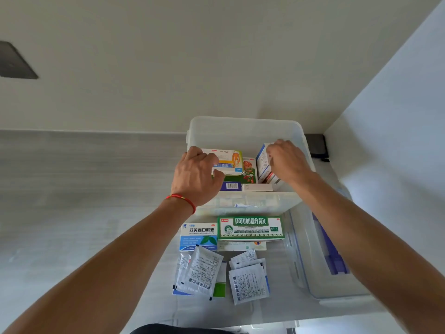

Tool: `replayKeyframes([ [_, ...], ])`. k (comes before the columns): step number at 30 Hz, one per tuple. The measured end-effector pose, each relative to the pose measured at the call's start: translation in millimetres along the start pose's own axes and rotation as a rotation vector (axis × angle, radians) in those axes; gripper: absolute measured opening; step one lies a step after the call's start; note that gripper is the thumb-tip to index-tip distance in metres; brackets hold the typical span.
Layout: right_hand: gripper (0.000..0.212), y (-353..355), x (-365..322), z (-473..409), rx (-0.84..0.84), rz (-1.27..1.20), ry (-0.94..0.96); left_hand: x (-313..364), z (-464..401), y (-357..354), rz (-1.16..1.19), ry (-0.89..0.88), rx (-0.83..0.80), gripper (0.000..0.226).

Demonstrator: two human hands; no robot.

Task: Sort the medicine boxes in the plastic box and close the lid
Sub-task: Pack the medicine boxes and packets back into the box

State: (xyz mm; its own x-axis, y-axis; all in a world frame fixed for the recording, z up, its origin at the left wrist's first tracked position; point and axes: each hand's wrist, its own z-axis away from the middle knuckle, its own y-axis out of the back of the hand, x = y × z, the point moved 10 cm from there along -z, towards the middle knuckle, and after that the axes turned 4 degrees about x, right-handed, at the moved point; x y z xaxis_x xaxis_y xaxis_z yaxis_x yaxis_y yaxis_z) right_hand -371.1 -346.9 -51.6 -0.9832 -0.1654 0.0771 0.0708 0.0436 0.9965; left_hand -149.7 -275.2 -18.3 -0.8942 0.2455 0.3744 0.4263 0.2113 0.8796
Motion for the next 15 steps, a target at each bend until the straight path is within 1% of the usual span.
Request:
replayKeyframes([
  [2, 0.050, -17.3, -7.6, 13.6, -0.178, 0.065, 0.103, -0.1, -1.0, 0.6, 0.005, 0.003, 0.004, 0.036],
  [3, 0.055, -20.3, -8.5, 19.3, -0.232, 0.064, 0.118, -0.6, -1.3, 0.8, 0.010, 0.006, 0.002, 0.036],
  [4, 0.055, -14.8, -8.2, 22.8, -0.227, 0.021, 0.107, -0.8, -1.4, 1.1, 0.015, 0.005, 0.001, 0.036],
  [5, 0.053, -2.2, -7.1, 25.1, -0.169, -0.059, 0.082, -0.2, -1.0, 1.8, 0.024, 0.000, 0.000, 0.036],
  [7, 0.041, 36.8, -8.8, 37.6, 0.055, -0.275, 0.072, 1.9, -0.1, 2.6, 0.054, -0.019, -0.010, 0.034],
  [8, 0.033, 58.3, -12.9, 52.5, 0.160, -0.420, 0.094, 3.2, -0.6, 3.2, 0.071, -0.032, -0.014, 0.031],
  [9, 0.026, 76.6, -19.2, 71.4, 0.227, -0.544, 0.133, 5.0, -1.1, 5.4, 0.094, -0.043, -0.012, 0.029],
  [10, 0.020, 86.9, -27.7, 90.8, 0.245, -0.616, 0.180, 6.3, -2.3, 10.3, 0.127, -0.048, 0.007, 0.027],
  [11, 0.016, 88.8, -36.5, 111.5, 0.226, -0.628, 0.208, 8.8, -0.4, 18.0, 0.172, -0.058, 0.047, 0.026],
  [12, 0.013, 84.2, -43.3, 131.3, 0.197, -0.601, 0.205, 12.3, 6.7, 28.6, 0.208, -0.076, 0.124, 0.025],
  [14, 0.009, 59.3, -40.5, 161.7, 0.154, -0.534, 0.104, 21.3, 36.9, 46.3, 0.235, -0.099, 0.302, 0.022],
  [15, 0.008, 38.3, -31.2, 171.8, 0.107, -0.531, -0.004, 26.9, 59.7, 45.6, 0.272, -0.100, 0.338, 0.020],
])
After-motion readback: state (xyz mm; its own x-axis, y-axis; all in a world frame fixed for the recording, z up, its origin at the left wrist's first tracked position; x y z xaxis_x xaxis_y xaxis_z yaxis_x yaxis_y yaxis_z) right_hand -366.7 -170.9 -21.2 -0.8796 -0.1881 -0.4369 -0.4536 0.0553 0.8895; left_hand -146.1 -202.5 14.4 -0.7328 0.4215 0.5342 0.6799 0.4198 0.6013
